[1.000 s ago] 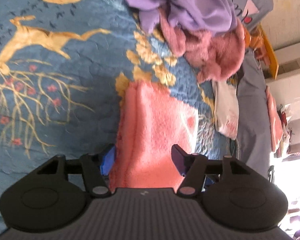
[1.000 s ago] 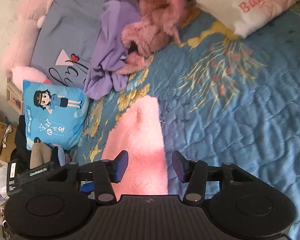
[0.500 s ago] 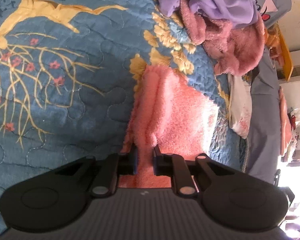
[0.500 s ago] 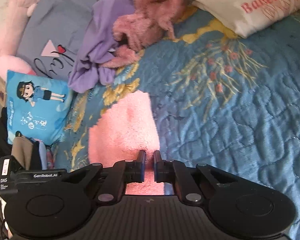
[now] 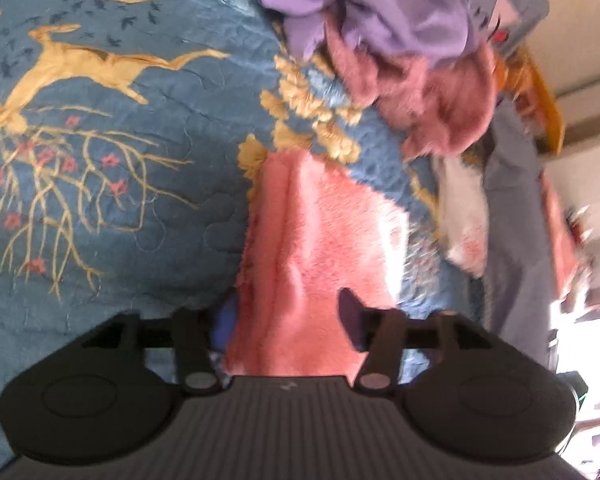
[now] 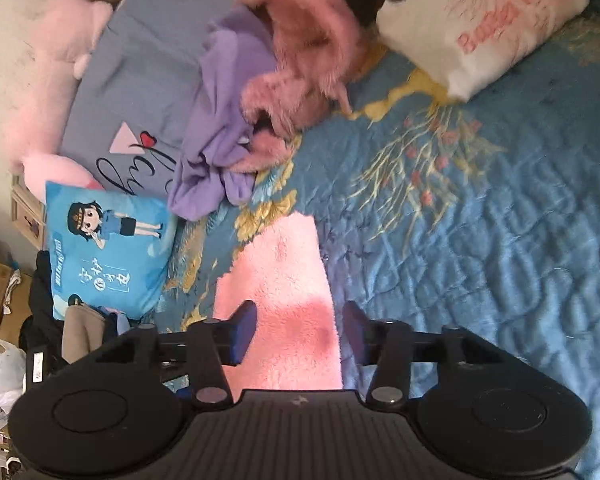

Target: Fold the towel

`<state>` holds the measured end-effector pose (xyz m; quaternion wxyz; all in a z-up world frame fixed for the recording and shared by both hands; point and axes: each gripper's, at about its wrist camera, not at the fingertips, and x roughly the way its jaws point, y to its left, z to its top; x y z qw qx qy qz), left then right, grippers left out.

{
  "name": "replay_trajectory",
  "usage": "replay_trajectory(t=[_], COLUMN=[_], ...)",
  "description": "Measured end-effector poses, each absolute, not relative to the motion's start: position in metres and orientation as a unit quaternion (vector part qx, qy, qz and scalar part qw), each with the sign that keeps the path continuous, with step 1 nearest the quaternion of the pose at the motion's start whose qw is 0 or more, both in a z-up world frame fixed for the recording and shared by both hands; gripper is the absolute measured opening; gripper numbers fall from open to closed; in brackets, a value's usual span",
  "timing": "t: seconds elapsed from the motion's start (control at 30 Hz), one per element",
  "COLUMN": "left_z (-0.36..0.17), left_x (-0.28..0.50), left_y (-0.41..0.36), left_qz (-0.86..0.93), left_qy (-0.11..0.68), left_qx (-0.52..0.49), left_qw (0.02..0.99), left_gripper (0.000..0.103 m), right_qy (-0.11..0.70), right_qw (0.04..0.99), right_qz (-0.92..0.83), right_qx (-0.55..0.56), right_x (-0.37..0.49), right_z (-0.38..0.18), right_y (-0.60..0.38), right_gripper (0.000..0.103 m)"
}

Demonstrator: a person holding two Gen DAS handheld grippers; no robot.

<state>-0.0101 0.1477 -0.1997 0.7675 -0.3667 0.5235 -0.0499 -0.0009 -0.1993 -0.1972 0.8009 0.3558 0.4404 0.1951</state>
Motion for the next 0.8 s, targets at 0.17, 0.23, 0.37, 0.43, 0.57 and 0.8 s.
replay_trajectory(t=[0.17, 0.23, 0.37, 0.43, 0.57, 0.8], left_z=[-0.205, -0.209, -0.214, -0.217, -0.222, -0.226], left_x=[-0.029, -0.031, -0.03, -0.029, -0.028, -0.027], left_y=[0.158, 0.16, 0.159, 0.158, 0.157, 0.155], left_qz=[-0.045, -0.04, -0.04, -0.04, -0.04, -0.046], left_qy=[0.534, 0.541, 0.549, 0.553, 0.561, 0.561], left_qx=[-0.405, -0.407, -0.407, -0.407, -0.407, -0.416], left_qw=[0.741, 0.735, 0.729, 0.726, 0.72, 0.714], left_gripper=[0.062, 0.064, 0.064, 0.064, 0.064, 0.023], right_qy=[0.467, 0.474, 0.486, 0.491, 0.493, 0.486], right_qw=[0.779, 0.774, 0.767, 0.762, 0.757, 0.754], right_qz=[0.194, 0.196, 0.2, 0.2, 0.199, 0.196], right_qx=[0.372, 0.372, 0.369, 0.37, 0.38, 0.395], right_x=[-0.01, -0.013, -0.017, -0.016, -0.014, -0.014], right_z=[-0.209, -0.214, -0.222, -0.225, -0.231, -0.233], right_y=[-0.206, -0.202, -0.192, -0.188, -0.183, -0.182], right_gripper=[0.047, 0.047, 0.047, 0.045, 0.039, 0.018])
